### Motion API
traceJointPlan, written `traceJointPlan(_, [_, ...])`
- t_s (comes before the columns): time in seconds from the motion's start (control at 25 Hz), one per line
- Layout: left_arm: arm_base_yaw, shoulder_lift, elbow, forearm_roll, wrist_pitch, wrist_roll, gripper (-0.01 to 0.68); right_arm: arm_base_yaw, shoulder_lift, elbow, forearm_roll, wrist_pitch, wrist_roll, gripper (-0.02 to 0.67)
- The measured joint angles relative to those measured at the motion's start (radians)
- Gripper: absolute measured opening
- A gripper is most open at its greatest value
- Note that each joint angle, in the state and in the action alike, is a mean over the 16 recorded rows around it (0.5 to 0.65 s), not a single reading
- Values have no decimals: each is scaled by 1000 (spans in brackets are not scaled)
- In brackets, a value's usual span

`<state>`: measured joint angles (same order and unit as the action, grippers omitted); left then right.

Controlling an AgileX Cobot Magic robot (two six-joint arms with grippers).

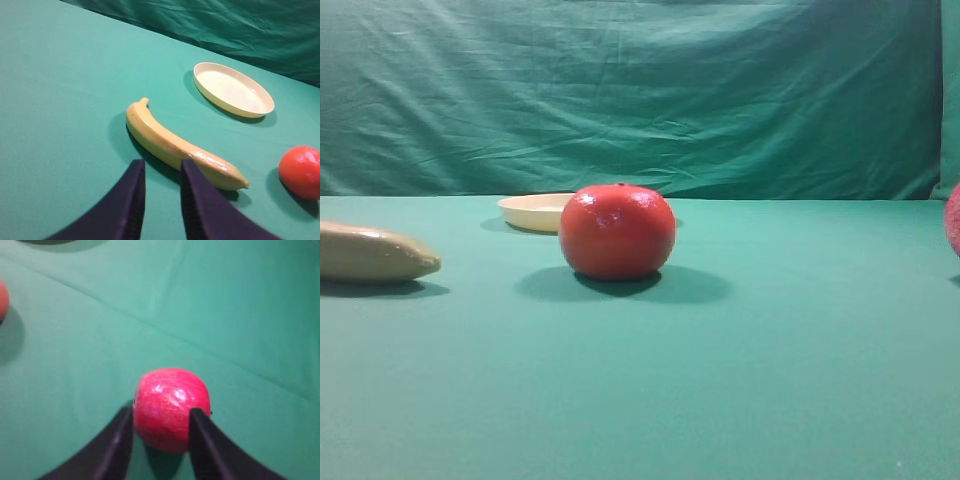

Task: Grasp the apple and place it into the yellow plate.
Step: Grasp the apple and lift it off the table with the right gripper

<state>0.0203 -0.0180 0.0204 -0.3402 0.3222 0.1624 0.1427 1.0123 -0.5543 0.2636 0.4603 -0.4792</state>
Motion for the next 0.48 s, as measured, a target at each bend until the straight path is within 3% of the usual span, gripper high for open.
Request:
traceJointPlan(0.24, [0,0,0,0,0,0,157,10,150,-72,-33,30,48,610])
traceJointPlan(0.48, [0,0,0,0,0,0,157,10,311,-127,-91,26,105,646])
